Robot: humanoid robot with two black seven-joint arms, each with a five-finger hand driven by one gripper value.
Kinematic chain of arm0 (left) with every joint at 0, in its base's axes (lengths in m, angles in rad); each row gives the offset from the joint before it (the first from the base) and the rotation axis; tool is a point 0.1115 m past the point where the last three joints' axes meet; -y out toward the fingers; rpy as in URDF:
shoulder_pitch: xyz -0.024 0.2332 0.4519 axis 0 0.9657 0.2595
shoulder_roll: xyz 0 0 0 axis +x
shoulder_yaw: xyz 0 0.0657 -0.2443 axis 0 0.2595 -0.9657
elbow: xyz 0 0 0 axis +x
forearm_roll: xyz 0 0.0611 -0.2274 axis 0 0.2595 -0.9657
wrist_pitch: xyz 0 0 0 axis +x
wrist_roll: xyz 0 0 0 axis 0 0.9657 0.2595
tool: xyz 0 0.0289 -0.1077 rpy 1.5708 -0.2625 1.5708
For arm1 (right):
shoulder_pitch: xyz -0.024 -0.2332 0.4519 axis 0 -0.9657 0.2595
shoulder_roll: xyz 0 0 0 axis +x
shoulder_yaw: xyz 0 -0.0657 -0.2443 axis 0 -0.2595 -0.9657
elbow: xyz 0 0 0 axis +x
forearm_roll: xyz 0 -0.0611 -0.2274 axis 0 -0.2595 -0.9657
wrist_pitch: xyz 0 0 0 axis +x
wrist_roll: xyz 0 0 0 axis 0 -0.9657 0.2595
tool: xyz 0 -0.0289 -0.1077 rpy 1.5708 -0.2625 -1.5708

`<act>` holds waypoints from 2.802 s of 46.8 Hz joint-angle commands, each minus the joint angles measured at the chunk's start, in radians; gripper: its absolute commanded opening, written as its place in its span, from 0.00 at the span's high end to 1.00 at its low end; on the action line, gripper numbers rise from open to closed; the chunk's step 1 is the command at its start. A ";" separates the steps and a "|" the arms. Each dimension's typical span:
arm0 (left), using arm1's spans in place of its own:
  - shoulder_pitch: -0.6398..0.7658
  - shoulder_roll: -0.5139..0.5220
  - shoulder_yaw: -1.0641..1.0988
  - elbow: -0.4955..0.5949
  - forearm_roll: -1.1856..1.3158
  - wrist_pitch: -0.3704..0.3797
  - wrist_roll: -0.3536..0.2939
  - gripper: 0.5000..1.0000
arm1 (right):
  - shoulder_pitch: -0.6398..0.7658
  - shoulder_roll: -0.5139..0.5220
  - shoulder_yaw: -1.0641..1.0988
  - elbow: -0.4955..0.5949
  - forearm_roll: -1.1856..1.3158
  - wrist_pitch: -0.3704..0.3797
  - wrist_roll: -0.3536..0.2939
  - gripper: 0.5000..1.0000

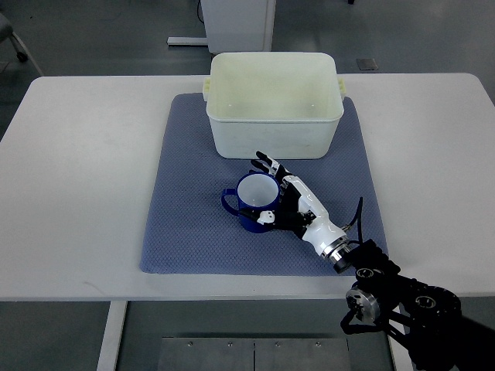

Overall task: Place cup in box with right hand
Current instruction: 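Close the right hand's fingers around the blue mug, then lift the blue mug with the right hand and raise it high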

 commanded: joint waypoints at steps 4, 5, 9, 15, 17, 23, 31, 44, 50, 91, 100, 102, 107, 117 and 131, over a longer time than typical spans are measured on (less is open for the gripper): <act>0.000 0.000 -0.001 0.000 0.000 0.000 0.000 0.00 | 0.002 0.010 0.000 -0.015 0.000 -0.014 0.000 0.15; 0.000 0.000 -0.001 0.000 0.000 0.000 0.000 0.00 | 0.002 0.010 0.000 -0.018 0.000 -0.014 0.000 0.16; 0.000 0.000 -0.001 0.000 0.000 0.000 0.000 0.00 | 0.003 0.013 0.000 -0.030 0.000 -0.014 0.000 0.23; 0.000 0.000 -0.001 0.002 0.000 0.000 0.000 0.00 | 0.003 0.016 -0.001 -0.035 0.002 -0.014 0.000 0.66; 0.000 0.000 0.002 0.000 0.000 0.000 0.000 0.00 | 0.003 0.017 0.000 -0.036 0.005 -0.014 0.000 0.94; 0.000 0.000 -0.001 0.000 0.000 0.000 0.000 0.00 | 0.002 0.022 0.000 -0.038 0.011 -0.014 0.000 1.00; 0.000 0.000 -0.001 0.000 0.000 0.000 0.000 0.00 | 0.005 0.033 0.008 -0.030 0.017 -0.057 0.000 1.00; 0.000 0.000 -0.001 0.000 0.000 0.000 0.000 0.00 | 0.017 -0.025 0.040 -0.008 0.018 -0.057 0.000 1.00; 0.000 0.000 -0.001 0.000 0.000 0.000 0.000 0.00 | 0.021 -0.093 0.066 0.021 0.020 -0.056 0.000 1.00; 0.000 0.000 -0.001 0.000 0.000 0.000 0.000 0.00 | 0.058 -0.400 0.161 0.042 0.089 0.007 0.000 1.00; 0.000 0.000 -0.001 0.000 0.000 0.000 0.000 0.00 | 0.104 -0.426 0.201 0.042 0.101 0.019 0.000 1.00; 0.000 0.000 0.002 0.000 0.000 0.000 0.000 0.00 | 0.112 -0.426 0.215 0.042 0.101 0.021 0.000 1.00; 0.000 0.000 -0.001 0.000 0.000 0.000 0.000 0.00 | 0.130 -0.426 0.239 0.044 0.101 0.021 0.000 1.00; 0.000 0.000 -0.001 0.000 0.000 0.000 0.000 0.00 | 0.195 -0.415 0.239 0.044 0.100 0.015 -0.046 1.00; 0.000 0.000 -0.001 0.000 0.000 0.000 0.000 0.00 | 0.301 -0.332 0.226 0.039 0.089 -0.025 -0.128 1.00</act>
